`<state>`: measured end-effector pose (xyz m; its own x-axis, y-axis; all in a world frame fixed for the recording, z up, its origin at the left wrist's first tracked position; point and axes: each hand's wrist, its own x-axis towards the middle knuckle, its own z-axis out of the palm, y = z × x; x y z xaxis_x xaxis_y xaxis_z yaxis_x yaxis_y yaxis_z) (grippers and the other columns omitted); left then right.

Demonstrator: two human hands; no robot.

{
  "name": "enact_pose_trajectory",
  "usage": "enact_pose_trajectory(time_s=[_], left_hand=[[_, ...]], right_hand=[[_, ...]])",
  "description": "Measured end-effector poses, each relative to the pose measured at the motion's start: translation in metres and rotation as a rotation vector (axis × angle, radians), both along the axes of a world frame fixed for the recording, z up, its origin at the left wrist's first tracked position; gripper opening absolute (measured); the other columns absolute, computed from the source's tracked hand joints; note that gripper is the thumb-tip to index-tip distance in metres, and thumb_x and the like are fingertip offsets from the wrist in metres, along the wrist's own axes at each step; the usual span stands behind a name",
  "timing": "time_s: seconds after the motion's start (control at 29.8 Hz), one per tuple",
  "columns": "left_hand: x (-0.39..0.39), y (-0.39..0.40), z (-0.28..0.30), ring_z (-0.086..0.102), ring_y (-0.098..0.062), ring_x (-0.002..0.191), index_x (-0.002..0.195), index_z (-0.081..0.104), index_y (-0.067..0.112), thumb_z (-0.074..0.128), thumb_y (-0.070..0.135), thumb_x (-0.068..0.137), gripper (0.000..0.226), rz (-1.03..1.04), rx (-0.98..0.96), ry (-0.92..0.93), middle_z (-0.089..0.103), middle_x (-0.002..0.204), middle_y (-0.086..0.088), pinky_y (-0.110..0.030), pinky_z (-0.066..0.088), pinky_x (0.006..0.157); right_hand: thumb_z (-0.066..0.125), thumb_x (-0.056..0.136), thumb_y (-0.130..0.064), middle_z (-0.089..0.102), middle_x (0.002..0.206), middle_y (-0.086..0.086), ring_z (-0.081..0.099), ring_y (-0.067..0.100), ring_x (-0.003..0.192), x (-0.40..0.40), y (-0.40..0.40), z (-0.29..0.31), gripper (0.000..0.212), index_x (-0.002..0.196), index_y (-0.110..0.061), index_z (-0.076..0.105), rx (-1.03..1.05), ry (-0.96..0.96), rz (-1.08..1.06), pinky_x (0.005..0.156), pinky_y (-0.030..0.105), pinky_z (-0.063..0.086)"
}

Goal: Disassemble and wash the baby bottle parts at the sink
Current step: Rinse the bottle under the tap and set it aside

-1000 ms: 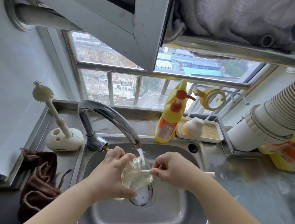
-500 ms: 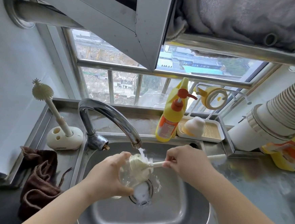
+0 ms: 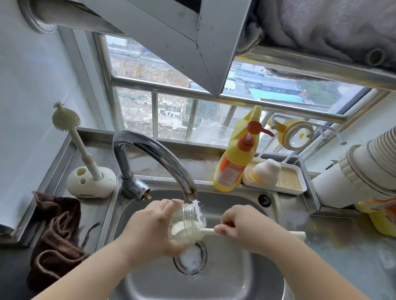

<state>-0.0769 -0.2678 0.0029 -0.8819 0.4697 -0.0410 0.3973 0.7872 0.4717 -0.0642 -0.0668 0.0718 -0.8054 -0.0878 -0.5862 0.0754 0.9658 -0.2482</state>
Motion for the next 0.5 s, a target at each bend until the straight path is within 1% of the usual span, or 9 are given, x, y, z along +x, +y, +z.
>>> enact_pose_trajectory(time_s=[0.1, 0.13, 0.17, 0.2, 0.24, 0.27, 0.3, 0.4, 0.5], left_hand=[[0.002, 0.003, -0.005, 0.063, -0.027, 0.094, 0.117, 0.049, 0.014, 0.083, 0.058, 0.036, 0.099, 0.01, 0.043, 0.052, 0.064, 0.104, -0.005, -0.036, 0.056, 0.072], [0.005, 0.007, -0.003, 0.061, -0.028, 0.094, 0.116, 0.046, 0.011, 0.081, 0.06, 0.04, 0.097, 0.015, 0.081, 0.036, 0.063, 0.103, -0.009, -0.039, 0.056, 0.073], [0.009, 0.01, -0.004, 0.055, -0.028, 0.103, 0.121, 0.042, 0.01, 0.075, 0.061, 0.052, 0.092, -0.009, 0.117, 0.033, 0.06, 0.11, -0.012, -0.042, 0.054, 0.081], [0.014, 0.011, -0.006, 0.042, -0.024, 0.118, 0.132, 0.034, 0.009, 0.063, 0.062, 0.067, 0.089, -0.037, 0.142, 0.037, 0.051, 0.124, -0.013, -0.041, 0.046, 0.096], [0.019, 0.011, -0.009, 0.024, -0.014, 0.127, 0.142, 0.021, 0.012, 0.048, 0.064, 0.076, 0.088, -0.053, 0.16, 0.03, 0.036, 0.138, -0.008, -0.035, 0.031, 0.108], [0.022, 0.008, -0.008, 0.01, -0.003, 0.127, 0.147, 0.011, 0.016, 0.037, 0.065, 0.077, 0.089, -0.063, 0.153, -0.059, 0.022, 0.142, 0.0, -0.027, 0.017, 0.113], [0.021, 0.005, -0.008, 0.006, 0.002, 0.123, 0.148, 0.009, 0.02, 0.035, 0.067, 0.074, 0.092, -0.067, 0.139, -0.11, 0.016, 0.14, 0.006, -0.023, 0.014, 0.115], [0.008, 0.002, 0.003, 0.022, -0.007, 0.114, 0.139, 0.031, 0.029, 0.067, 0.065, 0.06, 0.093, -0.031, 0.081, -0.165, 0.024, 0.117, 0.009, -0.022, 0.033, 0.102], [-0.001, 0.0, 0.007, 0.033, -0.008, 0.115, 0.135, 0.034, 0.03, 0.077, 0.055, 0.057, 0.093, -0.03, 0.082, -0.229, 0.032, 0.122, 0.012, -0.019, 0.035, 0.098]], right_hand=[[0.052, 0.093, -0.038, 0.051, 0.064, -0.005, 0.046, 0.008, 0.058, -0.005, 0.003, 0.006, 0.026, 0.077, -0.019, 0.06, -0.142, 0.027, -0.072, 0.053, 0.021, 0.036], [0.053, 0.093, -0.037, 0.05, 0.061, -0.006, 0.045, 0.007, 0.055, -0.006, 0.001, 0.005, 0.027, 0.073, -0.02, 0.06, -0.206, 0.041, -0.12, 0.053, 0.021, 0.036], [0.055, 0.092, -0.037, 0.052, 0.06, -0.006, 0.045, 0.007, 0.053, -0.006, 0.0, 0.004, 0.028, 0.069, -0.022, 0.06, -0.255, 0.046, -0.165, 0.054, 0.021, 0.038], [0.056, 0.092, -0.036, 0.054, 0.061, -0.005, 0.046, 0.006, 0.053, -0.006, 0.0, 0.003, 0.028, 0.066, -0.025, 0.059, -0.278, 0.043, -0.192, 0.055, 0.021, 0.039], [0.057, 0.091, -0.036, 0.055, 0.061, -0.006, 0.046, 0.006, 0.052, -0.004, 0.002, 0.001, 0.027, 0.065, -0.027, 0.059, -0.28, 0.033, -0.199, 0.054, 0.019, 0.039], [0.057, 0.09, -0.036, 0.056, 0.061, -0.007, 0.046, 0.005, 0.052, -0.002, 0.005, 0.0, 0.026, 0.065, -0.028, 0.059, -0.272, 0.025, -0.2, 0.054, 0.018, 0.038], [0.058, 0.09, -0.037, 0.057, 0.061, -0.008, 0.047, 0.004, 0.052, 0.0, 0.008, -0.001, 0.025, 0.066, -0.028, 0.058, -0.261, 0.019, -0.196, 0.054, 0.018, 0.038], [0.06, 0.088, -0.039, 0.059, 0.06, -0.009, 0.05, 0.003, 0.053, 0.005, 0.006, -0.002, 0.022, 0.069, -0.028, 0.059, -0.278, 0.018, -0.167, 0.058, 0.02, 0.042], [0.062, 0.086, -0.039, 0.062, 0.064, -0.008, 0.051, 0.005, 0.057, 0.008, 0.001, -0.003, 0.019, 0.071, -0.028, 0.061, -0.283, 0.057, -0.167, 0.062, 0.026, 0.046]])
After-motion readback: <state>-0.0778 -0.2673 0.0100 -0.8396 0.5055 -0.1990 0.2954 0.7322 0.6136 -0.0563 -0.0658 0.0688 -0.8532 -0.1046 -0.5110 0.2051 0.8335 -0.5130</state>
